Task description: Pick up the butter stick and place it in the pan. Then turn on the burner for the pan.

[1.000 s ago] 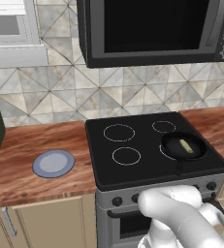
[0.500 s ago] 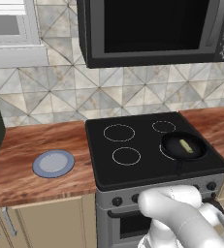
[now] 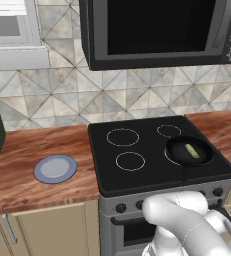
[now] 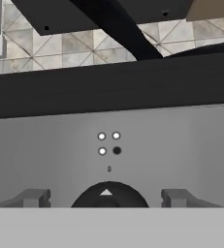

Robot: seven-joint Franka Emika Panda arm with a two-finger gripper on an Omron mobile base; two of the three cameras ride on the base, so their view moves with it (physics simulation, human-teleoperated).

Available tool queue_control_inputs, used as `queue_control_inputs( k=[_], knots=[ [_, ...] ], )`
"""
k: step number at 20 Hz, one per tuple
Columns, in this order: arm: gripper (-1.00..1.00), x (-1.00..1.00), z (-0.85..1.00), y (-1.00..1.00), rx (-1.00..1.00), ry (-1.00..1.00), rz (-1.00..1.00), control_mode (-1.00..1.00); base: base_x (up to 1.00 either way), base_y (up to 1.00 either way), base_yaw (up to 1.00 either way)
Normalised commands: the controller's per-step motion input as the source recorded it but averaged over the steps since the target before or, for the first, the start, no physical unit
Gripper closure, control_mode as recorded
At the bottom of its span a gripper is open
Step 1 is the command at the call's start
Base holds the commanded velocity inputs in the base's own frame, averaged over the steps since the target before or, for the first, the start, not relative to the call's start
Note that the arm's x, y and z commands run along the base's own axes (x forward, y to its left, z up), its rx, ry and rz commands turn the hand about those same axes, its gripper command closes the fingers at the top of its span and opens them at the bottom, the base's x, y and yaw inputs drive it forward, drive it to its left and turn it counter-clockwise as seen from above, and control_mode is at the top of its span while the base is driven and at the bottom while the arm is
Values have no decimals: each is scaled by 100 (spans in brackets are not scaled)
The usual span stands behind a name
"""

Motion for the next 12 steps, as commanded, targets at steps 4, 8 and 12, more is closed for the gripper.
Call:
queue_control_inputs(
  k=[4,8,12],
  knots=[
    [-100,0,-15,0,0,0,0,-100,0,0,0],
    [-100,2,-13,0,0,0,0,-100,0,0,0],
    [-100,8,-4,0,0,0,0,-100,0,0,0]
  ],
)
